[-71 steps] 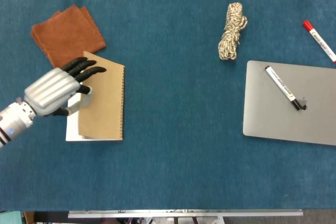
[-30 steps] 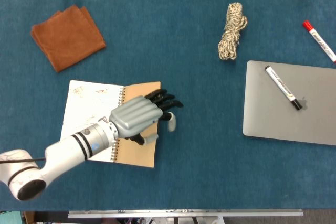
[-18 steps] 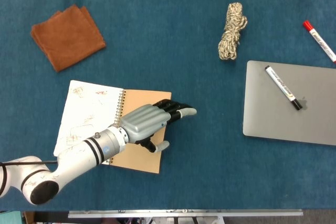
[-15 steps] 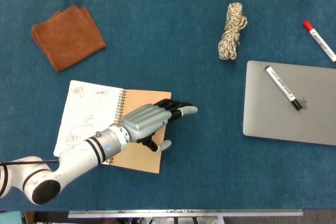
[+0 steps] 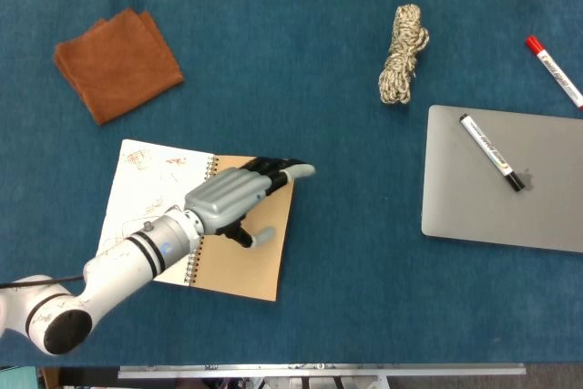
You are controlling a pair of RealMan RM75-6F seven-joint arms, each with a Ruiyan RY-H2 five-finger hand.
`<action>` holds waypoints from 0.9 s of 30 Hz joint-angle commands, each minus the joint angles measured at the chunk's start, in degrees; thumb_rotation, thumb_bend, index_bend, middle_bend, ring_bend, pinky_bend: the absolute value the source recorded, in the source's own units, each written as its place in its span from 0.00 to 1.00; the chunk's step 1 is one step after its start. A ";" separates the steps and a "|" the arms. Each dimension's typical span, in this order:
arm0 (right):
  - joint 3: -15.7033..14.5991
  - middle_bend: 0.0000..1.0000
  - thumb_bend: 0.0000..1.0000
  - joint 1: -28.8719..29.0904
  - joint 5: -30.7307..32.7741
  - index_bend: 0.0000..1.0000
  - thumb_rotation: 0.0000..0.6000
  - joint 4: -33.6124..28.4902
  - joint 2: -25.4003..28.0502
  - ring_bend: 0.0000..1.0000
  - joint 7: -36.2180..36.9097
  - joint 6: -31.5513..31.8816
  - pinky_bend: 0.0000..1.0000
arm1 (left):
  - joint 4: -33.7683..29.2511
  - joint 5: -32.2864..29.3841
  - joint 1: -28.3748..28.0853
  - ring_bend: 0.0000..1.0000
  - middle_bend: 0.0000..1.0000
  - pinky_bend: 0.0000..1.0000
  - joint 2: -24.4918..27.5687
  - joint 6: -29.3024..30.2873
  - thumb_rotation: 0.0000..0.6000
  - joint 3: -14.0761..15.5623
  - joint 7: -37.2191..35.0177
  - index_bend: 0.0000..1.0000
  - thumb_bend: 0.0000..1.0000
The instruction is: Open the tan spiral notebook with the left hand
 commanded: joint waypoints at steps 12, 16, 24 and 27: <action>0.09 0.32 0.12 0.05 0.18 0.32 1.00 -0.31 -0.08 0.21 -0.43 -0.07 0.29 | 3.67 -4.31 2.45 0.00 0.08 0.00 -3.35 0.16 1.00 5.00 9.51 0.00 0.20; 0.09 0.32 0.12 -0.07 0.09 0.32 1.00 -0.48 0.09 0.21 -0.48 0.19 0.29 | 3.68 -4.78 2.72 0.00 0.08 0.00 -3.71 0.80 1.00 4.65 10.48 0.00 0.20; 0.26 0.32 0.12 -0.17 0.46 0.32 1.00 -0.55 0.45 0.21 -0.47 0.24 0.29 | 0.94 -3.27 5.76 0.00 0.08 0.00 2.76 7.17 1.00 1.53 7.08 0.00 0.20; 0.27 0.32 0.12 0.24 0.68 0.32 1.00 -0.70 0.34 0.21 -1.20 -0.62 0.29 | 0.25 -2.30 7.23 0.00 0.08 0.00 6.15 9.76 1.00 1.28 6.97 0.00 0.20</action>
